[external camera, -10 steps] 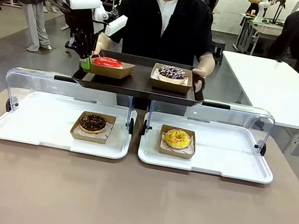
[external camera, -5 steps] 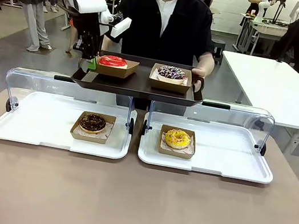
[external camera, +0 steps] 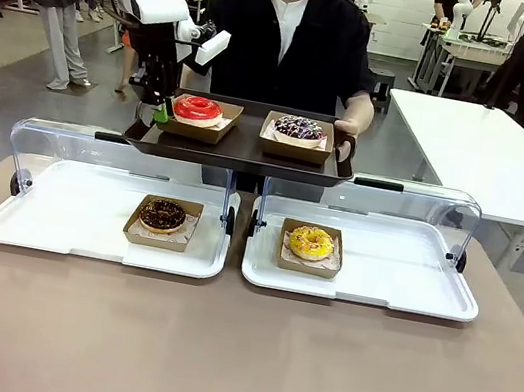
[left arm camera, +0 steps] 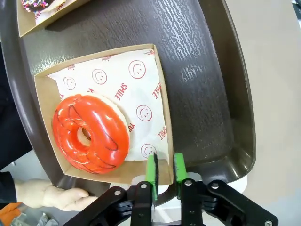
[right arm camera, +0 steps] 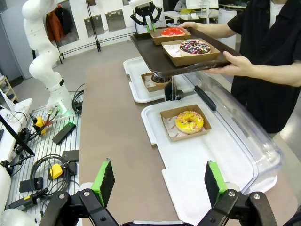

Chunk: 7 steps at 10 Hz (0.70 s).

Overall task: Provide the desired donut to the person.
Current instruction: Place the picked Paper togo box onto the Handle tray extended by the person.

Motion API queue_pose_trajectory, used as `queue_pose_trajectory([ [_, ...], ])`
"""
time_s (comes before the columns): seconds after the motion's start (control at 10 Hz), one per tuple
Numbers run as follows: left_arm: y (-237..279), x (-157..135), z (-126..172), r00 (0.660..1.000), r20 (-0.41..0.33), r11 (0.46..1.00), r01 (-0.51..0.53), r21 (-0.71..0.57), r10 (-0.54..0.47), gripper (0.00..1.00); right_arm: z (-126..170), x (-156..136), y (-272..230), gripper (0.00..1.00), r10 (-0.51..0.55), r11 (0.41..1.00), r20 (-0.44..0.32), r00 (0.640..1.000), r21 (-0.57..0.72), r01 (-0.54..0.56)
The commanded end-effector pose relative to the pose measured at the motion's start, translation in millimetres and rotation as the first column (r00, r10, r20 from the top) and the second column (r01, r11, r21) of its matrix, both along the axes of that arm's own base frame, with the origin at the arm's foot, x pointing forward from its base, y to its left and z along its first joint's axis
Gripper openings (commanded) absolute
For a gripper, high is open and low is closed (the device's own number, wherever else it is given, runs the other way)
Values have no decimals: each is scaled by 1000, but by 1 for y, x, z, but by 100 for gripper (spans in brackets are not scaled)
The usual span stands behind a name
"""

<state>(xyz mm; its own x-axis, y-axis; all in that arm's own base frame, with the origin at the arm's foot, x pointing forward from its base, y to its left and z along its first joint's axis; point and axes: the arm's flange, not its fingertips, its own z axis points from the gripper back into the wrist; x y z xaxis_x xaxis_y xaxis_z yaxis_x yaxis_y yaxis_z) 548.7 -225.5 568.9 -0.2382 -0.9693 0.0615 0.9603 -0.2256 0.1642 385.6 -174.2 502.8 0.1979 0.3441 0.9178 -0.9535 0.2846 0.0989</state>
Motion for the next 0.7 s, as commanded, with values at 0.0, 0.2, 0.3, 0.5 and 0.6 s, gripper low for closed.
queue_pose_trajectory([
  [0.0,2,3,6,1000,-9,1000,9,-10,-9,64,-1,0,0,100,-1,1000,-1,1000,3,1],
  [0.2,3,1,8,1000,-19,1000,15,-15,-16,100,-1,0,0,100,-1,1000,-1,1000,3,1],
  [0.3,4,1,9,1000,-26,1000,17,-15,-17,100,-1,0,0,100,-1,1000,-1,1000,3,1],
  [0.5,5,0,10,999,-35,1000,15,-15,-15,71,-1,0,0,100,-1,1000,-1,1000,3,1],
  [0.6,6,0,11,999,-40,1000,13,-16,-14,82,-1,0,0,100,-1,1000,-1,1000,3,1],
])
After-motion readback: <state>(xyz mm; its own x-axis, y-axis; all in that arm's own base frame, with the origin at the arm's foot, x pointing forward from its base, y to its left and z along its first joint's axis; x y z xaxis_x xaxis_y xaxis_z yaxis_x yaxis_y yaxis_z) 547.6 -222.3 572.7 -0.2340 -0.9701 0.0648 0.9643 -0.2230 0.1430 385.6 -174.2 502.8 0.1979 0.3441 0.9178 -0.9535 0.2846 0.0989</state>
